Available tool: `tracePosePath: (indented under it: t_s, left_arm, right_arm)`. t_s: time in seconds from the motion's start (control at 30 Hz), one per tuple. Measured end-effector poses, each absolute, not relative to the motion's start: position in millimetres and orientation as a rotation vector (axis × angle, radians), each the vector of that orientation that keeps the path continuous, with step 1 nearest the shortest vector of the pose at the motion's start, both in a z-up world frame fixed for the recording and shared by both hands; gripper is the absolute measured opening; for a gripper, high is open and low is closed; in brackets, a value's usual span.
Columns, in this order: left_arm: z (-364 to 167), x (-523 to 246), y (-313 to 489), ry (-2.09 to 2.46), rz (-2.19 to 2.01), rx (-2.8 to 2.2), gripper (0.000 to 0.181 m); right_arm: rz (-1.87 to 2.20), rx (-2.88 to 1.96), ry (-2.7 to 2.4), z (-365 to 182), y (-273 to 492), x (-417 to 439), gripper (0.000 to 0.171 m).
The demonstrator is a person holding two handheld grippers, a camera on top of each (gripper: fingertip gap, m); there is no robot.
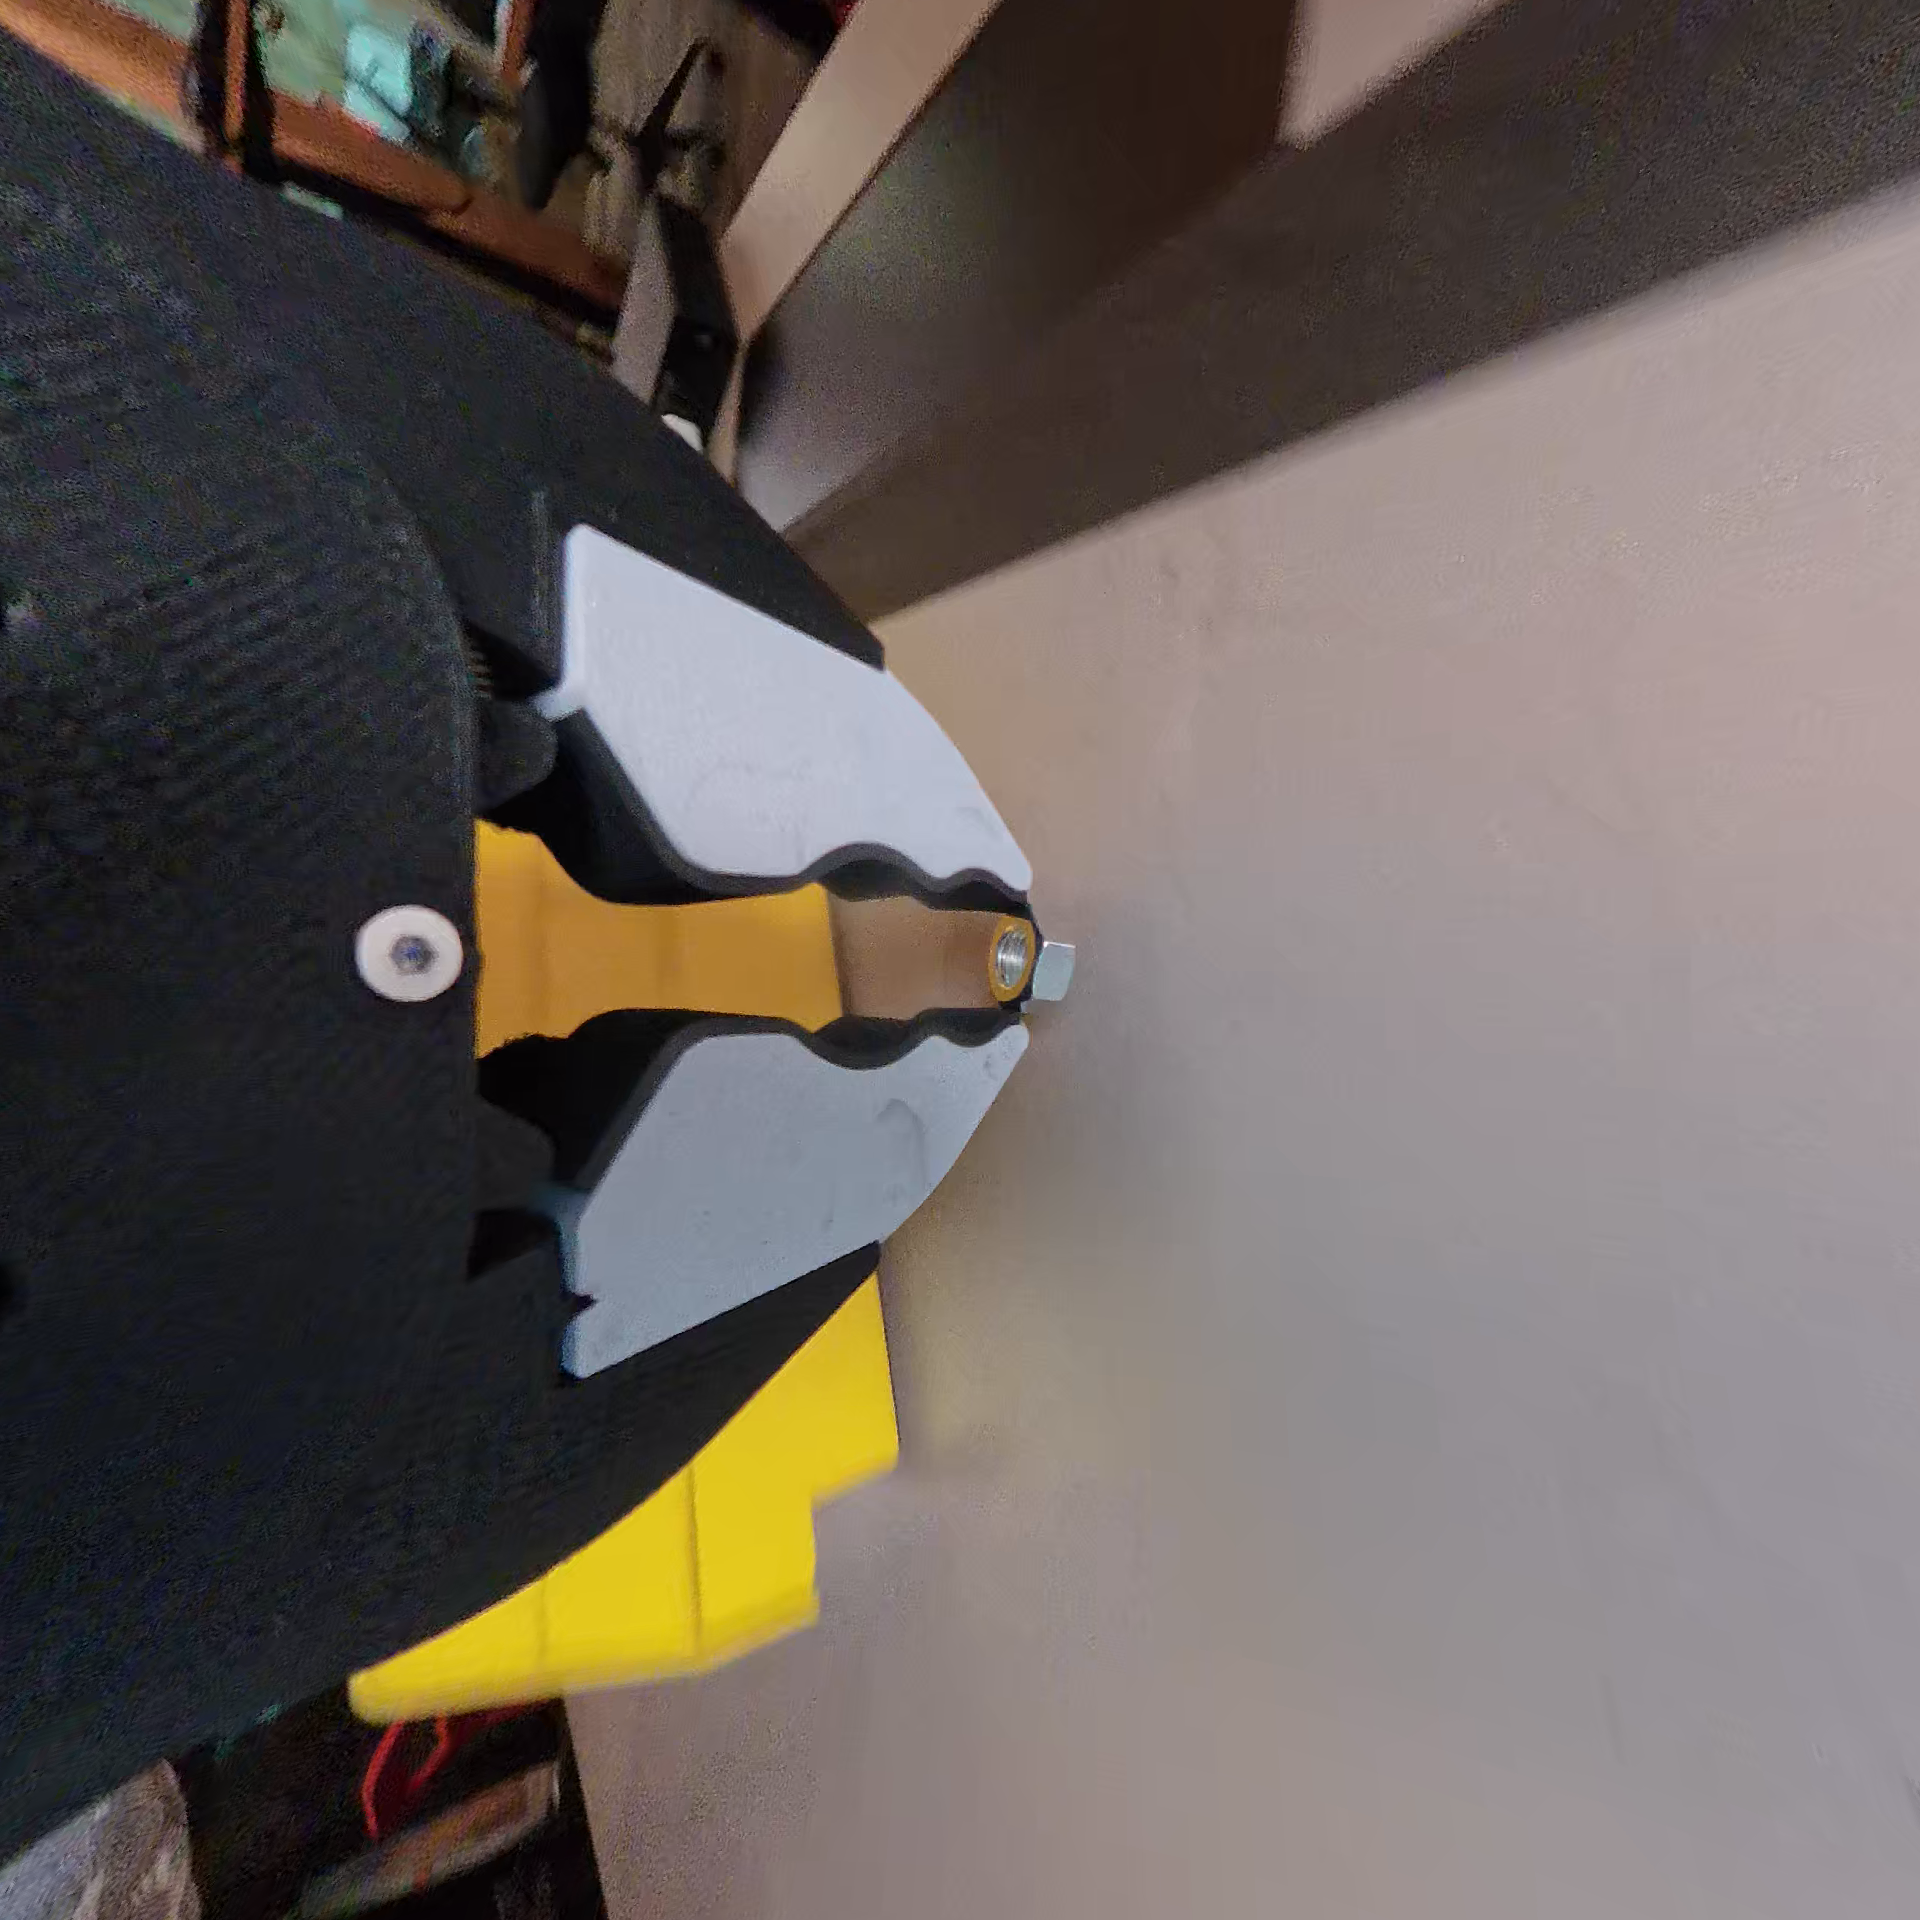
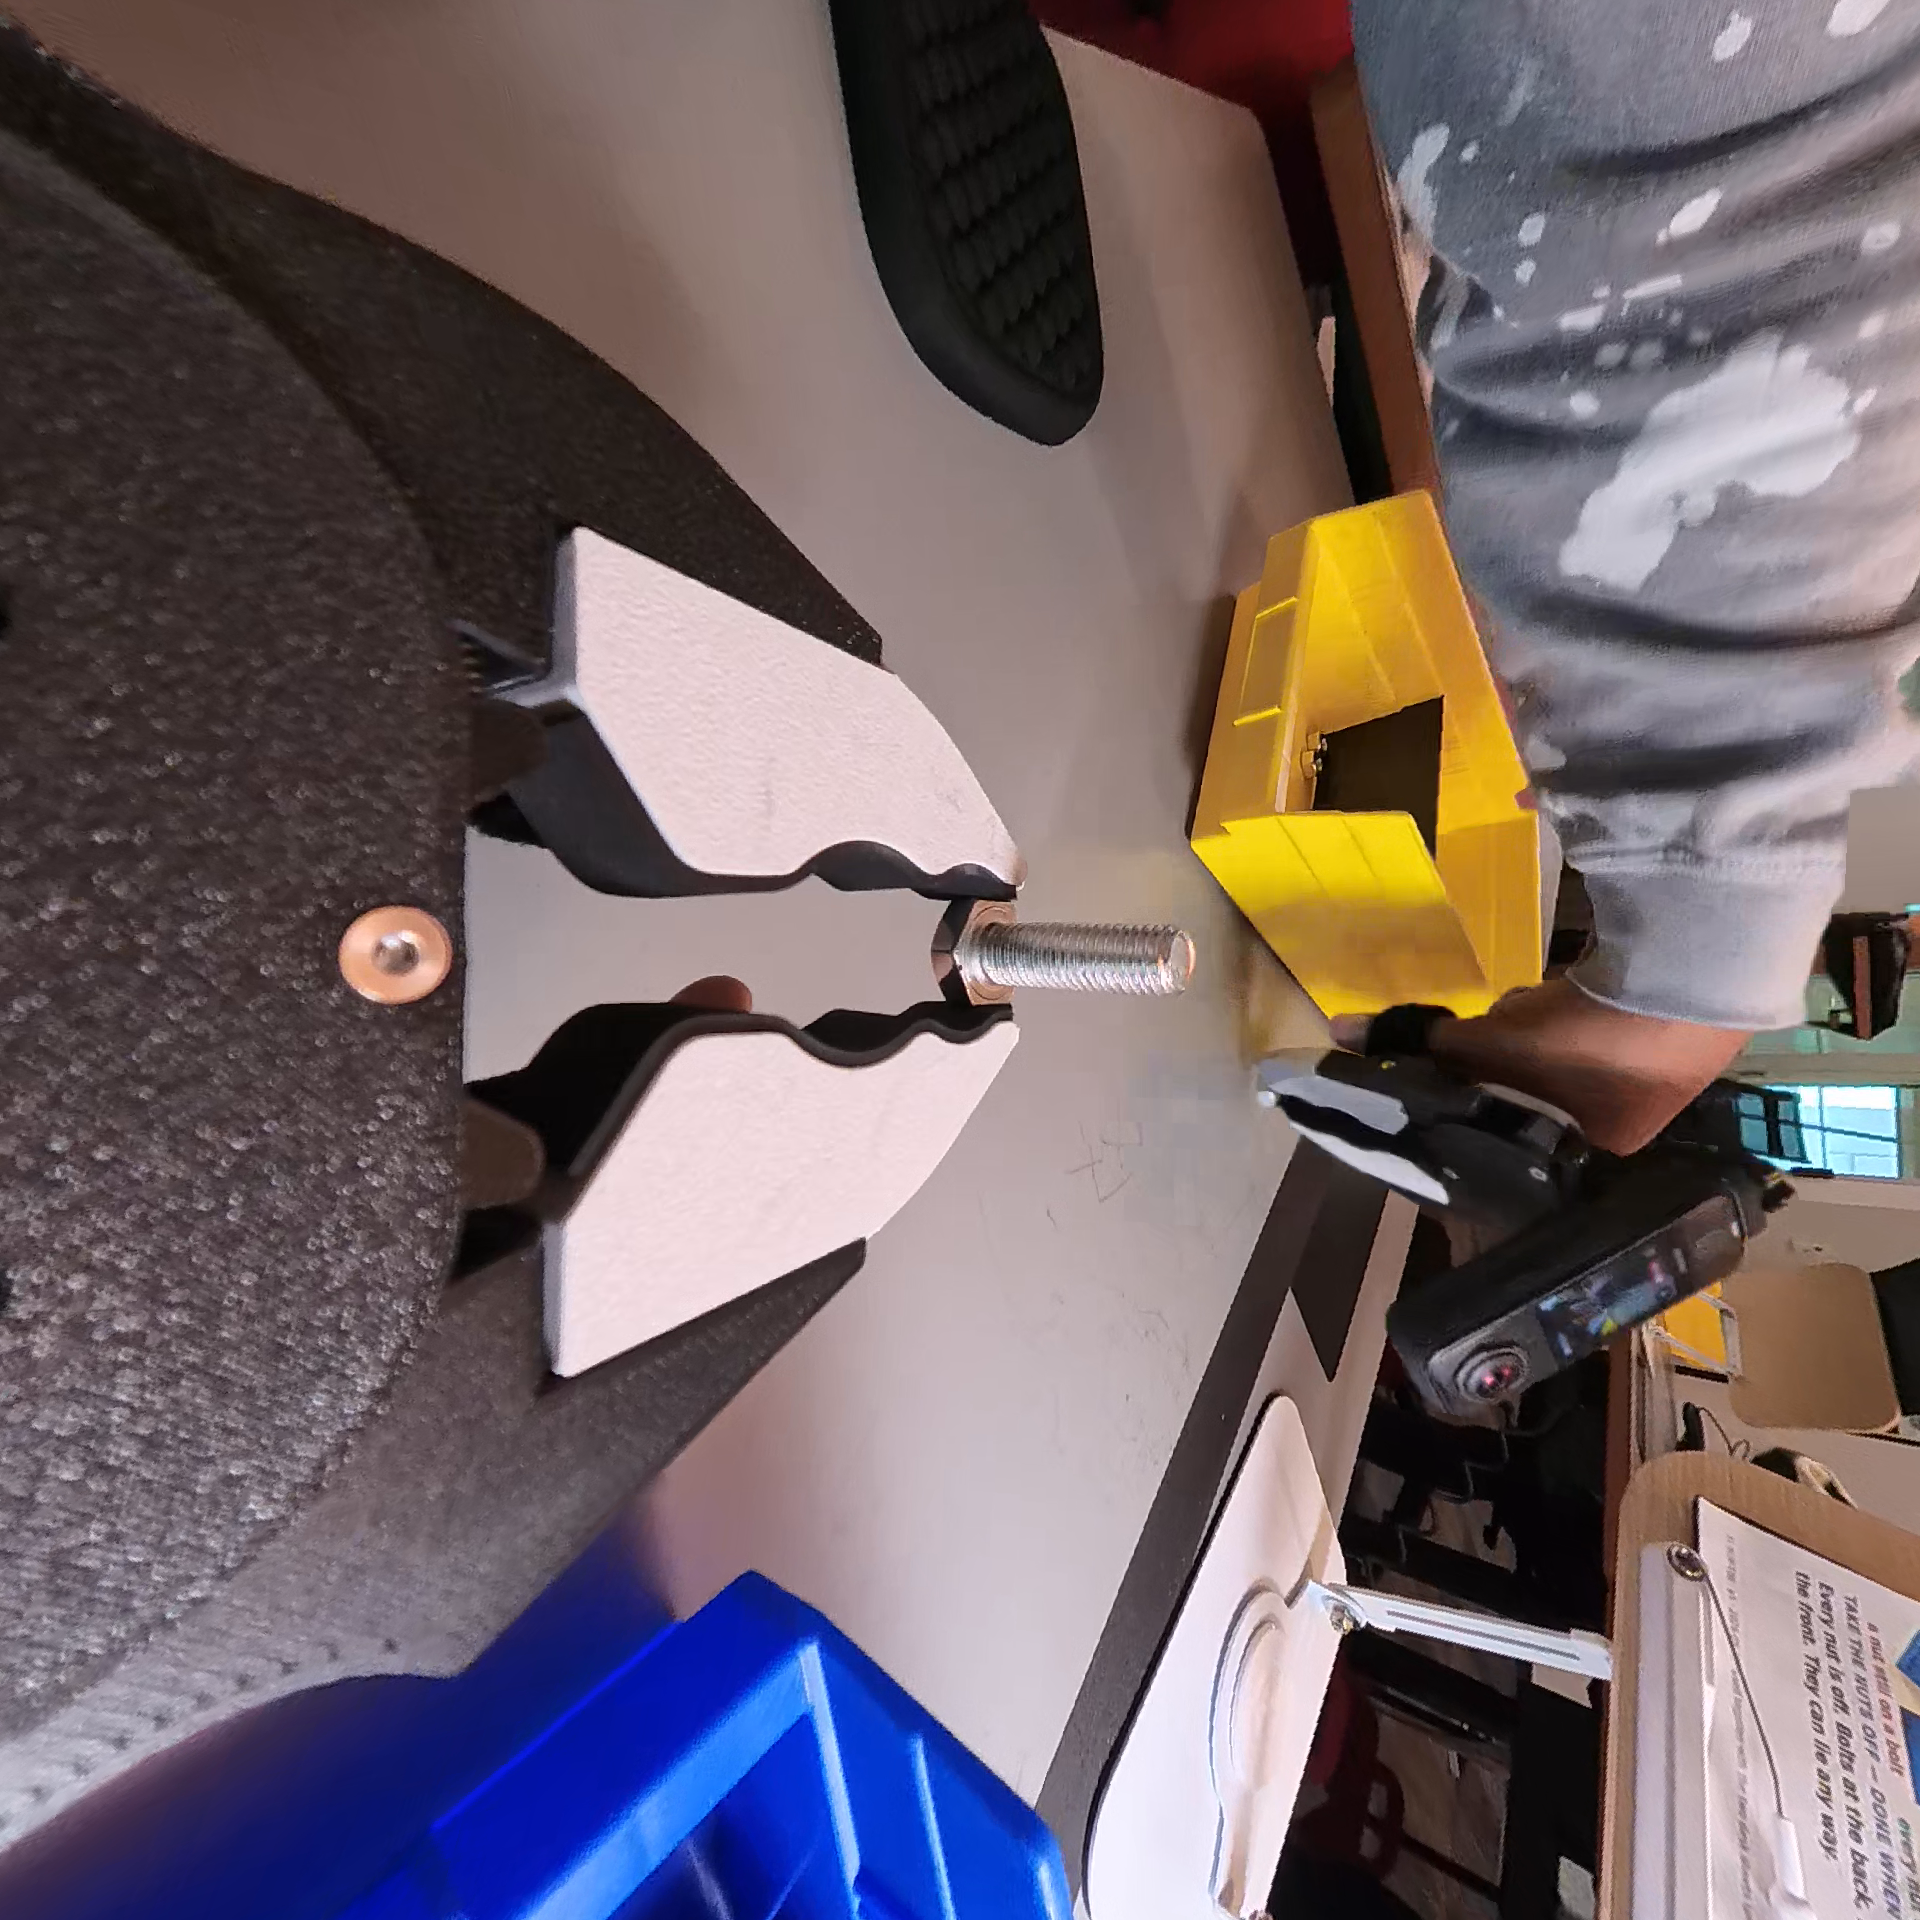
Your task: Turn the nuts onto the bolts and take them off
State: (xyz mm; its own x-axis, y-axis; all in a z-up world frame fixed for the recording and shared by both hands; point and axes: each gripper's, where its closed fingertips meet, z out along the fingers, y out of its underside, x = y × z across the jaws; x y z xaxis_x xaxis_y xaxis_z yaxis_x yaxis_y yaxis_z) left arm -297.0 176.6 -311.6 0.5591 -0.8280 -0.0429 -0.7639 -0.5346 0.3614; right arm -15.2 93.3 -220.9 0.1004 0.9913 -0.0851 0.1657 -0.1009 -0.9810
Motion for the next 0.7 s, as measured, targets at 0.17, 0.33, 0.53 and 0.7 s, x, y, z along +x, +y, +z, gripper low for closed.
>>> tracePosePath:
  t_s: [0.17, 0.33, 0.53, 0.7]
  left_arm:
    - [-313.9, -207.6, 123.3, -1.542, -0.331, 2.341, 0.019]
    - [-322.8, -156.2, 73.5, -1.625, -0.341, 2.273, 0.019]
    - [-323.8, -135.2, 60.0, -1.644, -0.237, 2.459, 0.022]
    - [-317.7, -123.8, 59.8, -1.587, 0.060, 2.892, 0.030]
  right_arm:
    - [1.111, -1.424, -1.207, -215.4, 93.2, -13.1, 0.018]
    - [1.082, -1.409, -1.098, -201.6, 107.9, -3.0, 0.018]
    - [1.070, -1.417, -1.041, -198.2, 117.4, 3.0, 0.018]
    - [1.075, -1.409, -1.026, -194.4, 118.8, 5.4, 0.018]
